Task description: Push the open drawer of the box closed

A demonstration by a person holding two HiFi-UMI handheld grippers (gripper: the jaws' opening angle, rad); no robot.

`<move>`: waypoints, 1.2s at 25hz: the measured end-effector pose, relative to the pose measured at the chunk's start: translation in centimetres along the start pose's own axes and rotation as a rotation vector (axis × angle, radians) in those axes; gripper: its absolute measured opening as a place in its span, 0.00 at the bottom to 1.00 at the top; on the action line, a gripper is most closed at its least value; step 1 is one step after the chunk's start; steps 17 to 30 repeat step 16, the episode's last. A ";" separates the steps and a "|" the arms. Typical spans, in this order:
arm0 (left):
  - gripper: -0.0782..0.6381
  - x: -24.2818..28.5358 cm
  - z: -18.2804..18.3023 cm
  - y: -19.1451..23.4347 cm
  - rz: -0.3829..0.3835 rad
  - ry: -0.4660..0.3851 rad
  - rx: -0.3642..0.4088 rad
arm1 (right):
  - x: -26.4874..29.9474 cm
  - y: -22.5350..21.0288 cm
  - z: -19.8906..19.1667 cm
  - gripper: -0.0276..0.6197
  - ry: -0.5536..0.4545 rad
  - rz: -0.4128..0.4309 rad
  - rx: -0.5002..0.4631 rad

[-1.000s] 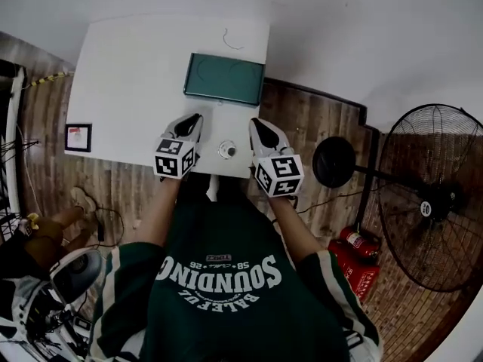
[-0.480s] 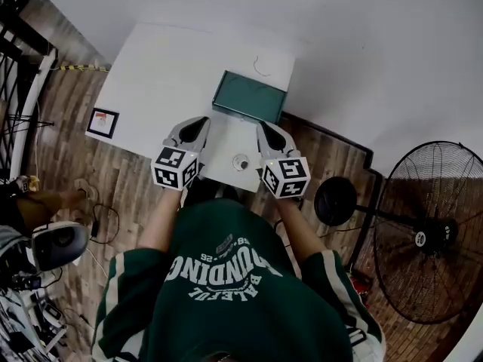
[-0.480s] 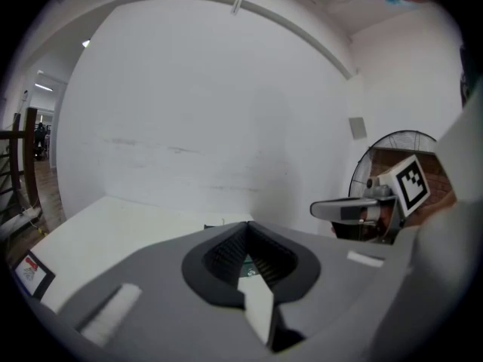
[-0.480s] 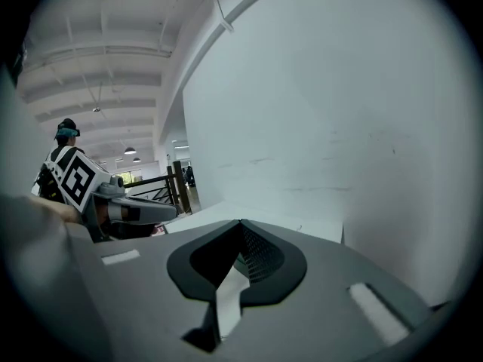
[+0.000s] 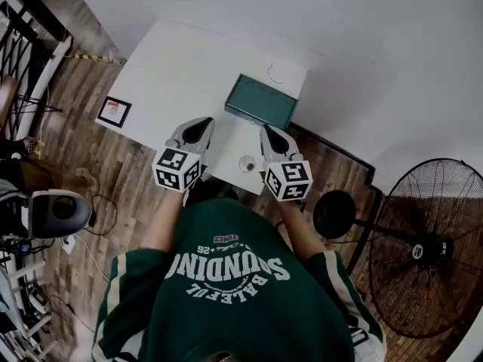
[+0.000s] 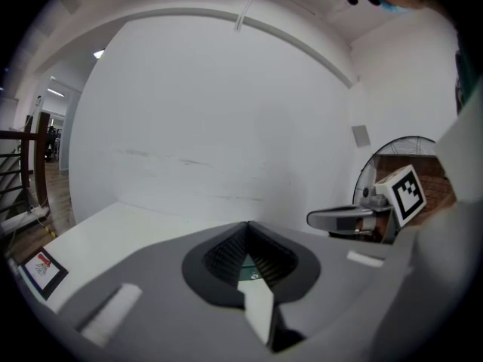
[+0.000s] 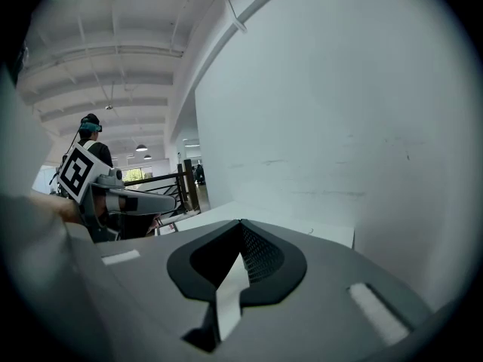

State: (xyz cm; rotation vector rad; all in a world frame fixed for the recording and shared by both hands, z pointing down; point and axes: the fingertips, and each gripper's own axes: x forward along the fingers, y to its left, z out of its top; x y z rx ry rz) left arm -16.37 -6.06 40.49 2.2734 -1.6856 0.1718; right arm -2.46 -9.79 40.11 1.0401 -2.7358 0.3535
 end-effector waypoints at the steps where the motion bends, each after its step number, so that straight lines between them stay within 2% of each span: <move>1: 0.18 -0.2 0.0 0.1 0.006 0.000 -0.004 | 0.0 0.2 0.0 0.05 0.001 0.004 0.000; 9: 0.18 -0.4 -1.7 0.9 0.020 -0.006 -0.018 | 1.0 0.9 -1.5 0.05 -0.002 0.017 -0.007; 16: 0.18 -0.2 -2.7 -0.3 0.035 0.012 -0.011 | -0.1 -0.1 -2.7 0.05 -0.003 0.029 0.013; 30: 0.18 -0.2 -2.7 -0.3 0.035 0.012 -0.011 | -0.1 -0.1 -2.7 0.05 -0.003 0.029 0.013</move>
